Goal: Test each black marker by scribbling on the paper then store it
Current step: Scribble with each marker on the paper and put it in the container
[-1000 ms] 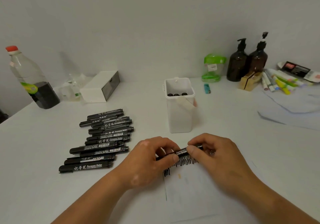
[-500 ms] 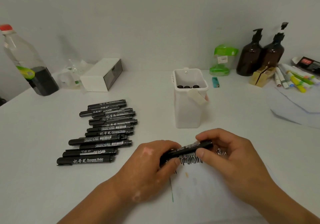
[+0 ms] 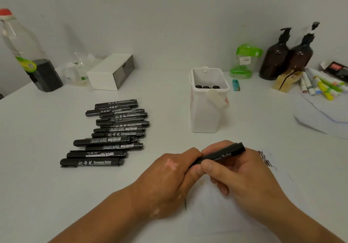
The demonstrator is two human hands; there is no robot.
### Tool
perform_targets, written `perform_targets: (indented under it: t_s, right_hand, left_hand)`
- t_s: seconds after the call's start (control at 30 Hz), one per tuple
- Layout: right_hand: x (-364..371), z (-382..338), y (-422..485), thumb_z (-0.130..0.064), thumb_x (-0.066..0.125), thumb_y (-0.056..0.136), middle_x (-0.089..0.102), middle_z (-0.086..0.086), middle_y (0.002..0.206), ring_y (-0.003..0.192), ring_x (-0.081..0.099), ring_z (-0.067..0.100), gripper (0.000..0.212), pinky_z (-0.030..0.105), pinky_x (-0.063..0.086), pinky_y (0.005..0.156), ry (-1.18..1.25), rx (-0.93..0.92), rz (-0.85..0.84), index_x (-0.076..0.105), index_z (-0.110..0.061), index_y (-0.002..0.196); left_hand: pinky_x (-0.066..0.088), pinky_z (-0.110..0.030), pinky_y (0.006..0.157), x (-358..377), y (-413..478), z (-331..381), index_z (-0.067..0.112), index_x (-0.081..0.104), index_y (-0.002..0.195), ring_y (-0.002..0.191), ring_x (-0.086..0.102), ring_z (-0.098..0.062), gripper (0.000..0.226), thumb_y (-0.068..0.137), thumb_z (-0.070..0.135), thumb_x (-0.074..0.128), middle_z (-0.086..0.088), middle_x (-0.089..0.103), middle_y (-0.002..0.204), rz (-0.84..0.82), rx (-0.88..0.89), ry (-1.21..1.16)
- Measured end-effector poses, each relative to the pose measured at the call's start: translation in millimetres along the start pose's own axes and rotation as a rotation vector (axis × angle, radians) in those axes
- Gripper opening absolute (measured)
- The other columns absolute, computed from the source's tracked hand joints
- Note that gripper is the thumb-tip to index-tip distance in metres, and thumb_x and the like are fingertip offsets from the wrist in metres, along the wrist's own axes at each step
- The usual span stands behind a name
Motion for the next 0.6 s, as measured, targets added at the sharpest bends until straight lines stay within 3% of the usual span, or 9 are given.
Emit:
perform_targets:
  t_s: [0.13,0.4,0.53,0.6]
  right_hand:
    - [-1,-1,-1,-0.033,0.078,0.073,0.067,0.007,0.059,0.046,0.057,0.018,0.016,0.025,0.048,0.049,0.001,0.005,0.0,0.077,-0.024,0.086]
    - [2,-2,-1,-0.021,0.076,0.077,0.07,0.008,0.066,0.06,0.067,0.02,0.009,0.028,0.053,0.052,0.087,-0.007,-0.035,0.077,-0.022,0.086]
    - [-4,-3,0,-0.03,0.078,0.073,0.068,0.007,0.061,0.053,0.063,0.017,0.012,0.026,0.052,0.052,0.012,-0.028,0.009,0.075,-0.023,0.082]
    - [-15,-2,3,-0.038,0.075,0.066,0.063,0.009,0.057,0.05,0.057,0.023,0.021,0.031,0.049,0.049,0.026,-0.038,0.111,0.07,-0.02,0.077]
  left_hand:
    - [0.033,-0.01,0.06,-1,0,1,0.018,0.057,0.102,0.061,0.048,0.009,0.03,0.104,0.039,0.037,0.024,0.058,0.08,-0.005,0.012,0.004]
    - [0.026,-0.012,0.051,-5,-1,-3,0.028,0.053,0.094,0.048,0.042,-0.002,0.026,0.102,0.049,0.039,0.022,0.043,0.056,0.043,-0.013,0.049]
    - [0.03,-0.009,0.055,-5,1,-9,0.03,0.057,0.103,0.057,0.048,-0.002,0.027,0.098,0.055,0.048,0.019,0.05,0.065,0.044,-0.017,0.064]
    - [0.033,-0.009,0.059,-10,-1,-20,0.035,0.055,0.113,0.066,0.05,-0.004,0.04,0.087,0.065,0.057,0.015,0.051,0.072,0.042,-0.074,0.109]
Point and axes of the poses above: each hand's wrist, its own y-axis towards the middle knuckle, its own x-axis out of the palm, z = x × y, the point moved 7 cm from there along y, towards the middle knuckle
